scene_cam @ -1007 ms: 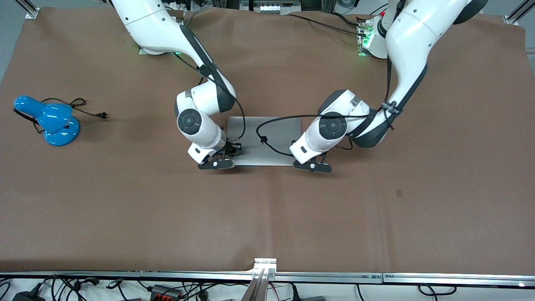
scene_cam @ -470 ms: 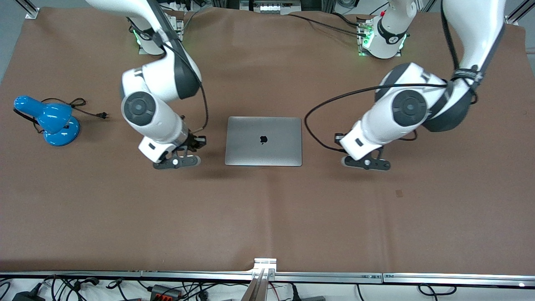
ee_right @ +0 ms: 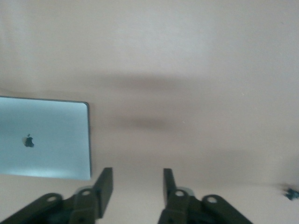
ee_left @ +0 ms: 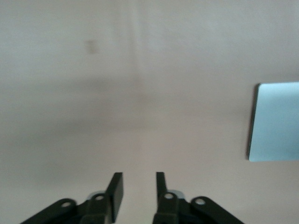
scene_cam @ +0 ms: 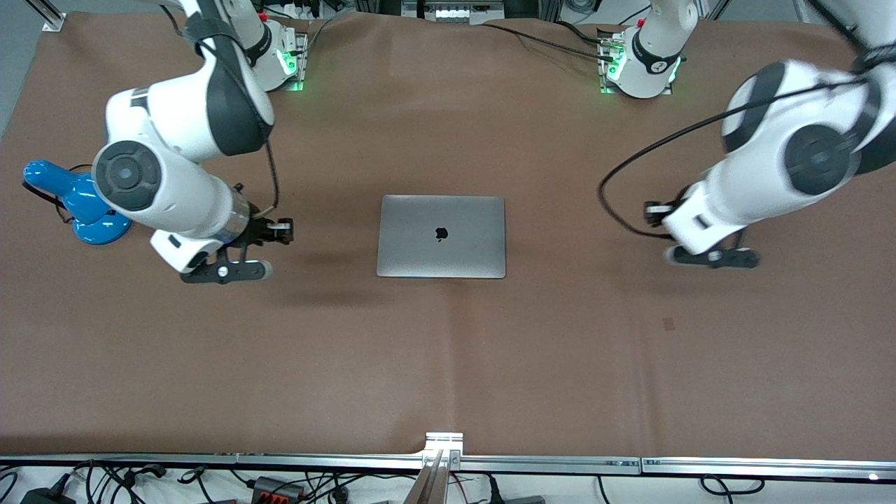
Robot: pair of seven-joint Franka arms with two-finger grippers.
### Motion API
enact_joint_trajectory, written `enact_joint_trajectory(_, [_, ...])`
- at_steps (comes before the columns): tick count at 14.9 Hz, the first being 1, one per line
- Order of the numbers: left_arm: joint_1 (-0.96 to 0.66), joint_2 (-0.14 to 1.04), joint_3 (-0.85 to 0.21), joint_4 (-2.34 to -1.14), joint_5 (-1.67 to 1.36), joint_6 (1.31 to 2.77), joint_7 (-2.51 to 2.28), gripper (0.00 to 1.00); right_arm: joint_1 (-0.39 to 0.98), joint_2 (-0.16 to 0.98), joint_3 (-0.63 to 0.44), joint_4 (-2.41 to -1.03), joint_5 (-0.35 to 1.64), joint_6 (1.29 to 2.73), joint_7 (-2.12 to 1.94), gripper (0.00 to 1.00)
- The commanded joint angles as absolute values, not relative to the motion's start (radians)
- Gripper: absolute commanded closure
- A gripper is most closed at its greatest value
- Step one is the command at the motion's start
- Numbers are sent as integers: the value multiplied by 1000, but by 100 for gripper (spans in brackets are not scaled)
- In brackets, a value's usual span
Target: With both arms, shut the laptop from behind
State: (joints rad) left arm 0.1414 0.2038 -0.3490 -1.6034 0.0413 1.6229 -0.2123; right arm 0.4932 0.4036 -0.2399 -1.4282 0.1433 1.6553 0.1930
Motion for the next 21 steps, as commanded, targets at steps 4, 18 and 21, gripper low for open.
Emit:
enact_joint_trajectory(4, [81,15,-163,-1654,0,1542,-164,0,482,410,-279,-1318,89,1585,183,0])
enact_joint_trajectory(18, [44,32,-94,-1631,-23,1505,-166,0,-1,295,-12,-1296,2,1645,28,0])
enact_joint_trajectory(21, [44,34,-100,-1623,-23,1506,-166,0,-15,217,-15,-1398,2,1655,-26,0])
